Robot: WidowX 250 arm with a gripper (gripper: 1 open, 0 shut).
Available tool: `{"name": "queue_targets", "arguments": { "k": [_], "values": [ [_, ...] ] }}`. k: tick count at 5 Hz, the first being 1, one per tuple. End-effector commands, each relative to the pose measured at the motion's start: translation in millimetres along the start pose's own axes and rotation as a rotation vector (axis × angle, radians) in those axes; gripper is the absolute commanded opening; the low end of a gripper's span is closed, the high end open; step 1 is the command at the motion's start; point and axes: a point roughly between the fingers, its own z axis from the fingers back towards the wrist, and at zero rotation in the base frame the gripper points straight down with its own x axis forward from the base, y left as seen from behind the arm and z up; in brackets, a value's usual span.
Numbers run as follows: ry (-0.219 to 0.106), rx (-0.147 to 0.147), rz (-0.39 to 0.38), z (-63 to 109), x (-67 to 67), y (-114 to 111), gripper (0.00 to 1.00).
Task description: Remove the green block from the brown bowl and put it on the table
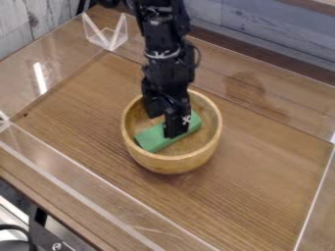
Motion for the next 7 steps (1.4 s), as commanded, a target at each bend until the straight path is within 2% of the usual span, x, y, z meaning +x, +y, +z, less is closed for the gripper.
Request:
{"name": "queue_targets", "arguments": {
  "k": [1,2,3,4,5,6,7],
  "values": [
    [-0.043,0.027,-0.006,2.1,9.9,1.3,1.0],
    [-0.051,0.031,-0.008,-5.3,12.9,-2.1,1.0],
    [-0.067,0.043,-0.028,7.0,14.1,1.6,0.0],
    [-0.112,0.083,0.064,25.2,10.4,-0.7,0.0],
    [-0.155,0.114,0.15,32.2,14.4,-19.6,0.0],
    [-0.176,0.116,0.149,30.1,35.5,-44.0,0.0],
    [-0.185,0.103,0.126,15.3,60.7,-77.6,0.0]
  ]
}}
